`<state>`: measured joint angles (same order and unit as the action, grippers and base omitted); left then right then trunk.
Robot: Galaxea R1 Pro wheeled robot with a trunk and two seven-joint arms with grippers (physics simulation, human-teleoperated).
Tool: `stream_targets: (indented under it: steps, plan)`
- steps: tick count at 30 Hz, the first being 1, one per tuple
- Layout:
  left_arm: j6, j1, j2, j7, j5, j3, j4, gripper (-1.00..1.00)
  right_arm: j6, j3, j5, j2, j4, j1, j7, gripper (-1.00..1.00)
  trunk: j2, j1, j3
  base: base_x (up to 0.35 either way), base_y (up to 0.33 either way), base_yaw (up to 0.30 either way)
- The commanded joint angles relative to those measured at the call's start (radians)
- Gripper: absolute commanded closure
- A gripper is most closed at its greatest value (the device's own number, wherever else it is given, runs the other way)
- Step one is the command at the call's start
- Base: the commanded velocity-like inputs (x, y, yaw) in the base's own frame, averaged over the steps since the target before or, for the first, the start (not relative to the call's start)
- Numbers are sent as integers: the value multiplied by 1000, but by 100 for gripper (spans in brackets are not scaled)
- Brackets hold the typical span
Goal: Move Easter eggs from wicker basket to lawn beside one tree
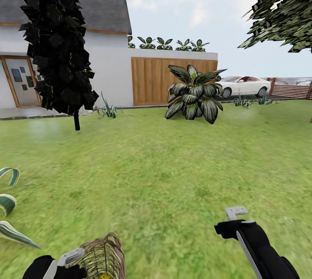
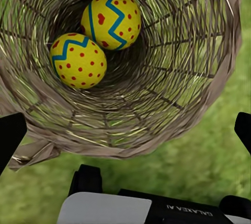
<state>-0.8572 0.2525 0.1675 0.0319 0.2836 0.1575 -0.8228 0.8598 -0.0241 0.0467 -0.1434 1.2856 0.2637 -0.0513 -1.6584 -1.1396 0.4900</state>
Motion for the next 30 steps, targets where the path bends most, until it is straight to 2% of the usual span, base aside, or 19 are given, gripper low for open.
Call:
stream_targets:
  steps: [1, 24, 30]
  plan:
    - [-5, 1, 0, 3, -1, 2, -1, -100, 4, -1, 7, -1, -1, 1, -5, -100, -8, -4, 4, 0, 0, 0]
    - [-5, 1, 1, 3, 1, 6, -5, -100, 5, -11, 9, 10, -6, 0, -5, -100, -169, -92, 76, 0, 0, 0]
    - [-5, 1, 0, 3, 2, 7, -5, -100, 4, -12, 9, 10, -32, 0, -5, -100, -211, -115, 95, 0, 0, 0]
